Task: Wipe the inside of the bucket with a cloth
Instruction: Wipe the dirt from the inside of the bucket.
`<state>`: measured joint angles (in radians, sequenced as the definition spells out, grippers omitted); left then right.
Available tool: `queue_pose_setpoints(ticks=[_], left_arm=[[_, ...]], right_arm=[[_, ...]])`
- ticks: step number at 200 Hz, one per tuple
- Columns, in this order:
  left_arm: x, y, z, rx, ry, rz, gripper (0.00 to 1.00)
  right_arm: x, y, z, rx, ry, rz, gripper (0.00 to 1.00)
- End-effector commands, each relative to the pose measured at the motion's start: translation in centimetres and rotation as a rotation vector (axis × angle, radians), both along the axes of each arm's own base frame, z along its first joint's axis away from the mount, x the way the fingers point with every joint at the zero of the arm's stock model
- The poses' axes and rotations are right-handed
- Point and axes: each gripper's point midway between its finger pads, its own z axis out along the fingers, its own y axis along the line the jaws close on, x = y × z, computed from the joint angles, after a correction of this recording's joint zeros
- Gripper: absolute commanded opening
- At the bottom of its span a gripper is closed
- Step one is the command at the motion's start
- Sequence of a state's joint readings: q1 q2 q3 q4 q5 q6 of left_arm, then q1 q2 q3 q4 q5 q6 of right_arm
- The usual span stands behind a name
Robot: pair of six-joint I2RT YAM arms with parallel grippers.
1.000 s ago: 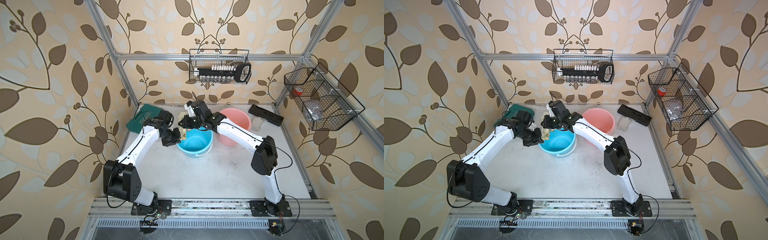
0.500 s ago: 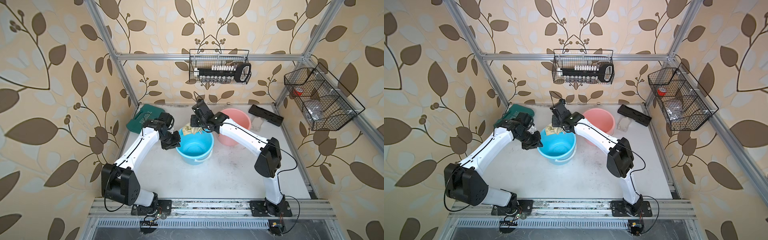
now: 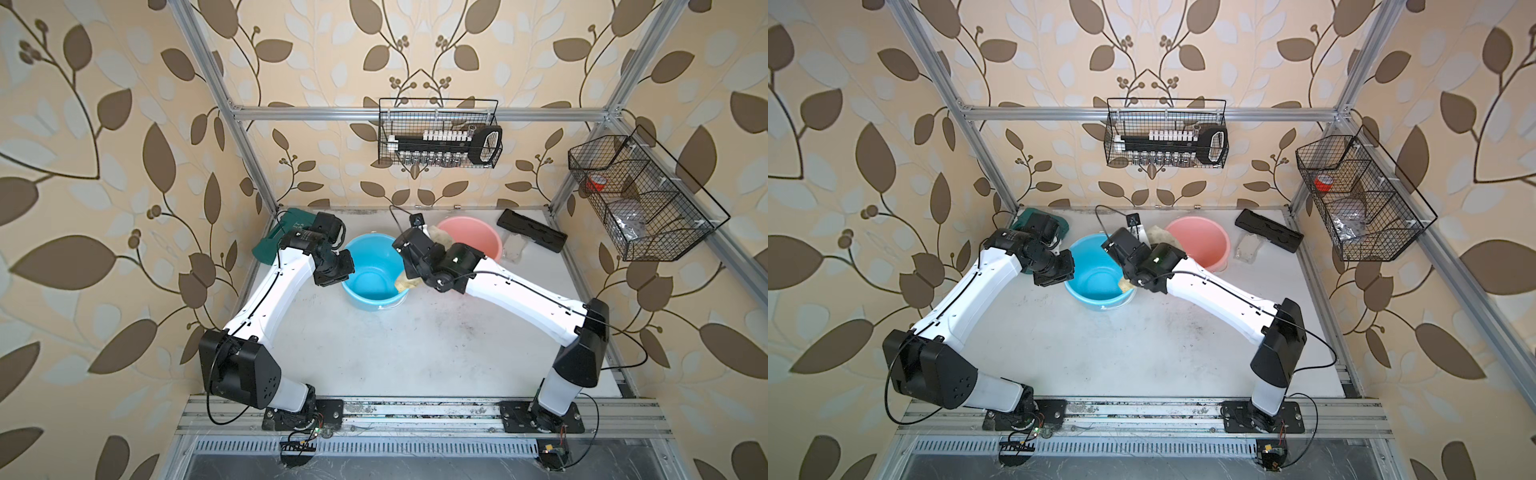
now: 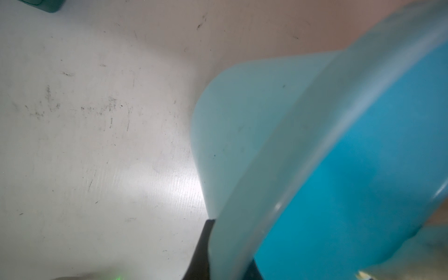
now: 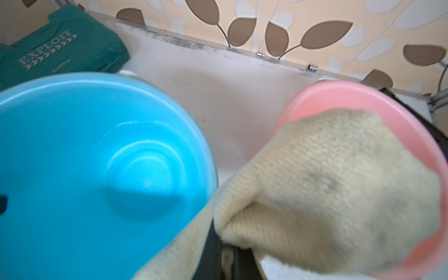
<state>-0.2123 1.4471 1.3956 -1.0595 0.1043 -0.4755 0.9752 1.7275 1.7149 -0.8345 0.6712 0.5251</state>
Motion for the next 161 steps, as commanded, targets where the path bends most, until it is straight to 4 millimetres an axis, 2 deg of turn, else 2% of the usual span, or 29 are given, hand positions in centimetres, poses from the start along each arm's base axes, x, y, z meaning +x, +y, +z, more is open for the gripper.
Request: queue_pose_setpoints(ticks=[1,23,47,64,80,97,123,147,161], left_arm=[[1.3,0.5,3.2,0.001,-0.135,0.006,0.00],[1.5,0.1,3.1,-0.021,-0.136,-0.001,0.00],[1.5,-0.6,3.0,-0.062,-0.133,-0.015,0.00],[1.2,-1.1,3.0,-0.094,-0.141,-0.027,0.00],[1.0,-1.9,3.0,-0.135,-0.149,-0.049,0.00],[0.6,-2.7,3.1,-0.185,-0.155,-0.078,0.00],[-0.1,-3.7,3.0,-0.241,-0.137,-0.105,0.00],[-0.7,-3.9,3.5,-0.266,-0.144,-0.107,0.00],[-1.0,-4.0,3.8,-0.280,-0.151,-0.105,0.00]], right_arm=[[-3.1,0.0,1.6,-0.119,-0.105,0.058,0.00],[-5.3,4.2,1.1,0.034,-0.057,0.261,0.00],[-5.2,7.4,2.0,0.229,-0.018,0.404,0.00],[-3.8,8.7,2.6,0.322,0.014,0.441,0.00],[-2.2,9.7,3.1,0.345,0.009,0.453,0.00],[-0.1,10.7,2.7,0.337,0.030,0.447,0.00],[2.7,12.0,-0.1,0.278,0.085,0.405,0.00],[4.7,11.5,-2.5,0.223,0.102,0.319,0.00],[5.5,11.1,-3.6,0.250,0.123,0.274,0.00]])
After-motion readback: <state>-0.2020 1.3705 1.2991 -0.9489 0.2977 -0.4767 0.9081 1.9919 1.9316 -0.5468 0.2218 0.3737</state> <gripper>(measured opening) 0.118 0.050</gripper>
